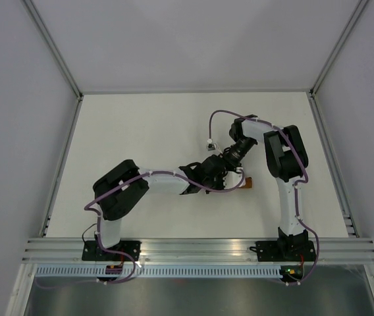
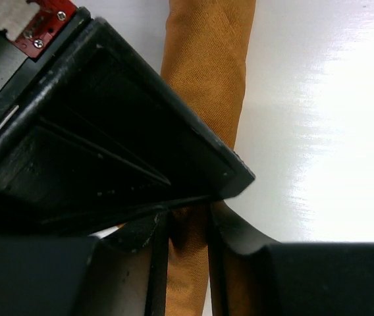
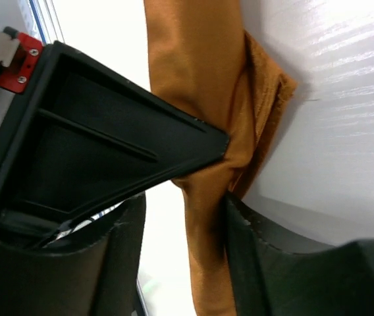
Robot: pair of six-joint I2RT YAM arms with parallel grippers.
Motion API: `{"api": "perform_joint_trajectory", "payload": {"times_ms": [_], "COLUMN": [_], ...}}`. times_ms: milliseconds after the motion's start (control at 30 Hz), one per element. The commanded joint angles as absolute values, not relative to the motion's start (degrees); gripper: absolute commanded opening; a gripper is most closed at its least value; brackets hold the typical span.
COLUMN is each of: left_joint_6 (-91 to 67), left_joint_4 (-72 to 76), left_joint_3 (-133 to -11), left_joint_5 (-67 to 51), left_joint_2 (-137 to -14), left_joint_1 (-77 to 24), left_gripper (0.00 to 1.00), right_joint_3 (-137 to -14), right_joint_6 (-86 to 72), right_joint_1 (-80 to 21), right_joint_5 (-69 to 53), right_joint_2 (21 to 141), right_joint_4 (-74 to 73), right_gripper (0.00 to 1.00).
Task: Fold the napkin, place the utensils inside, and roll it up
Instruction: Roll the napkin with the utensil
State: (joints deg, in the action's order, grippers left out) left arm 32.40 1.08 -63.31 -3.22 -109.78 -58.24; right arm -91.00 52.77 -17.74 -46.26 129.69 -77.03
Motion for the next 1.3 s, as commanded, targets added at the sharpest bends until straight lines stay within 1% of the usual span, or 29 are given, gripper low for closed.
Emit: {"api": "perform_joint_trajectory", "payload": {"times_ms": [0, 67, 233, 367, 500, 667, 833, 1000, 1267], "left_joint_6": [31.99, 30.94, 28.66, 25.94, 23.3, 16.63, 8.98, -1.12, -13.44], "left_joint_4": [-6.06, -7.12, -9.75, -11.95, -14.05, -18.09, -19.86, -20.74, -20.74], "left_joint_3": [-65.12, -65.74, -68.29, -70.48, -73.38, -79.0, -84.28, -88.41, -91.75], "left_joint_5": [-8.7, -9.84, -12.65, -15.63, -16.96, -16.08, -15.56, -14.06, -12.48], "left_joint_2": [-112.85, -113.46, -114.78, -115.93, -117.33, -121.19, -124.27, -127.17, -129.81], "left_joint_1": [-57.4, -56.78, -54.41, -52.74, -51.68, -50.28, -49.83, -49.66, -49.66], "left_gripper": [0.17, 0.16, 0.16, 0.16, 0.18, 0.19, 0.2, 0.22, 0.24], "right_joint_3": [-92.1, -92.55, -95.79, -97.82, -100.89, -100.9, -96.6, -92.91, -88.42], "right_joint_6": [54.59, 52.22, 44.05, 36.05, 29.29, 24.09, 20.93, 16.53, 13.63], "right_joint_1": [-16.7, -15.82, -12.75, -9.41, -5.99, -2.73, -1.23, -0.97, -0.35], "right_joint_5": [-38.5, -38.85, -38.59, -37.88, -37.53, -37.53, -33.76, -29.89, -30.23], "right_joint_2": [130.08, 128.68, 125.6, 123.75, 123.05, 120.41, 115.24, 113.2, 111.53], "right_joint_4": [-66.71, -65.04, -59.69, -53.19, -51.68, -50.36, -49.49, -49.66, -50.54], "right_gripper": [0.59, 0.64, 0.67, 0.68, 0.68, 0.68, 0.68, 0.67, 0.67]}}
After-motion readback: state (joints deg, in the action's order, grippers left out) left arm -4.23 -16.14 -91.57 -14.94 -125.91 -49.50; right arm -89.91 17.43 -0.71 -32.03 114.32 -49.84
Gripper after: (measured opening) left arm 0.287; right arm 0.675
